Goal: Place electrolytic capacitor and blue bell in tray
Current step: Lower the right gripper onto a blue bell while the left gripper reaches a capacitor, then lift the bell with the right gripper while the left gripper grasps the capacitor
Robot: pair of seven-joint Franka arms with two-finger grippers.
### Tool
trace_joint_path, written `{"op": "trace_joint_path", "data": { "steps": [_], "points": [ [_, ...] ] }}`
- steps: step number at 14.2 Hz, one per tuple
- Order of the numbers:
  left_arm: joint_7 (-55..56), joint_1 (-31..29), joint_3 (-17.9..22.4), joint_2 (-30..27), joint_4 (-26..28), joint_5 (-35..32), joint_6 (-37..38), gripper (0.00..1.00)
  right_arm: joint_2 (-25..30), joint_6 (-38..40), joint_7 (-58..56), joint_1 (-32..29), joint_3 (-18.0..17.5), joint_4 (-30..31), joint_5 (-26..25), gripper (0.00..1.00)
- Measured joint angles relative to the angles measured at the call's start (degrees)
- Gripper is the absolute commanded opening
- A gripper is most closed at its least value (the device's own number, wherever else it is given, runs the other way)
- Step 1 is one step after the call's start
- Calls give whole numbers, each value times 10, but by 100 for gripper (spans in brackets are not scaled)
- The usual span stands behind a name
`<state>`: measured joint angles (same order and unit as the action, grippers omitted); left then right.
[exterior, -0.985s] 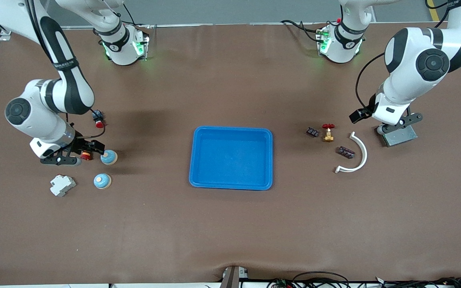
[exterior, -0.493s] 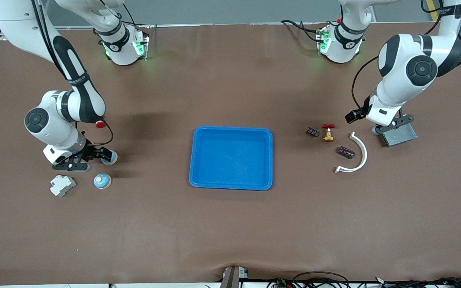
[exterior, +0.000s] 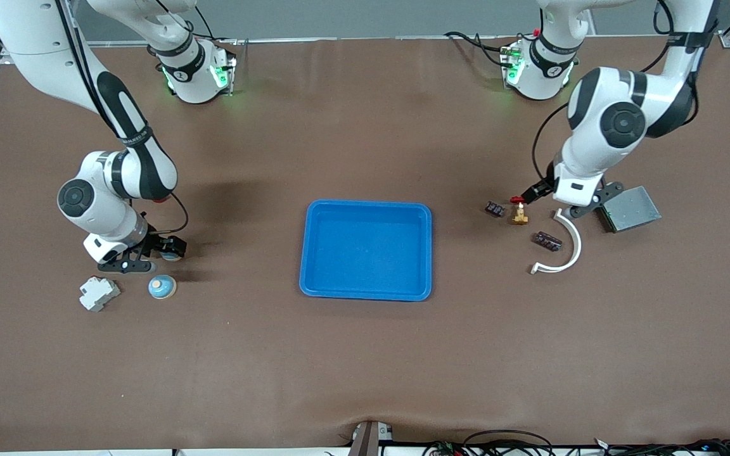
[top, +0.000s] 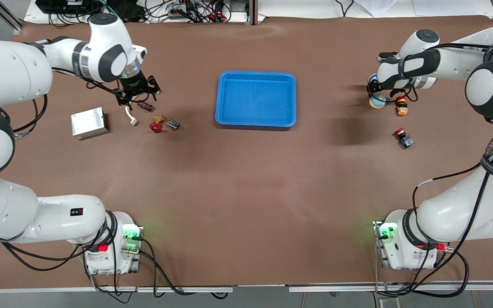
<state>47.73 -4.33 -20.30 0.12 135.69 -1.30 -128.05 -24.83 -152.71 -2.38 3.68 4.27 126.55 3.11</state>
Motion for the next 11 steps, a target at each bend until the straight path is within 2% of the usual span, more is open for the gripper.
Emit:
{"op": "trace_joint_path", "data": {
  "steps": [3, 8, 11],
  "points": [
    [76, 2, -20, 29, 1, 0, -30, 100, -3, -1, 1, 3, 0, 0, 0, 100],
    [204, 1, -19, 86, 1, 0, -89, 100, -13, -4, 3, 4, 0, 0, 0, 100],
    [287, 27, -20, 111, 1, 0, -116, 100, -13, -4, 4, 5, 0, 0, 0, 100]
  ]
}}
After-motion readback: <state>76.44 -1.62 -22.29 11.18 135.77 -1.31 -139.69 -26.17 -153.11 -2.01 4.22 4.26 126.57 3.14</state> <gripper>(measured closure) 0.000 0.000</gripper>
